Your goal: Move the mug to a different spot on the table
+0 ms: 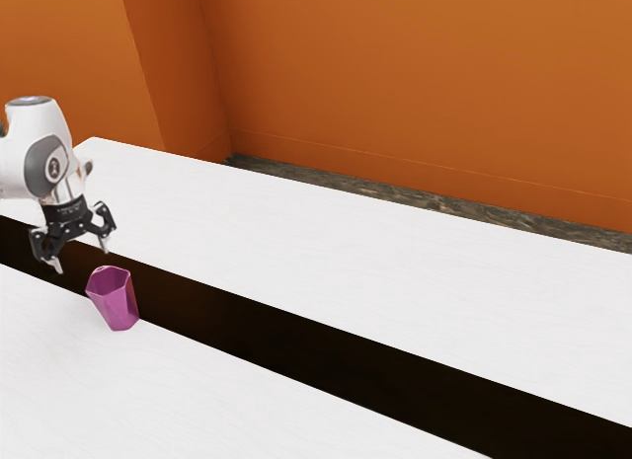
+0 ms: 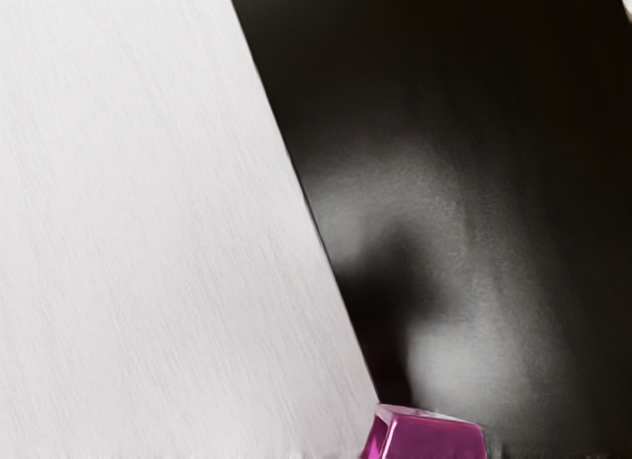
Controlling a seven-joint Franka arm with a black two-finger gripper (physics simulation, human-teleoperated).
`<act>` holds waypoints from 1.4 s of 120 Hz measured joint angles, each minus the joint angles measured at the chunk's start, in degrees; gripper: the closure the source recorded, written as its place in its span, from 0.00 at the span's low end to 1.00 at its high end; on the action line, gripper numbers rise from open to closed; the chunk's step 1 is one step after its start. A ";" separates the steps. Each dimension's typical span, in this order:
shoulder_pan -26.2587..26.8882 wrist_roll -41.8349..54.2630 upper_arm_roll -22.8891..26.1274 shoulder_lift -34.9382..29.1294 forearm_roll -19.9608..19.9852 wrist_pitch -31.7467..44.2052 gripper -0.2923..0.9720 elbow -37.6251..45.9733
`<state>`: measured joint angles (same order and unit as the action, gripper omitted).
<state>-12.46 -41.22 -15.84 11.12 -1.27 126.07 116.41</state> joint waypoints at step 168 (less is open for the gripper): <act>-0.54 14.53 0.90 6.20 9.84 2.73 0.26 0.60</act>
<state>-13.00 -26.69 -14.94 17.32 8.58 128.80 117.00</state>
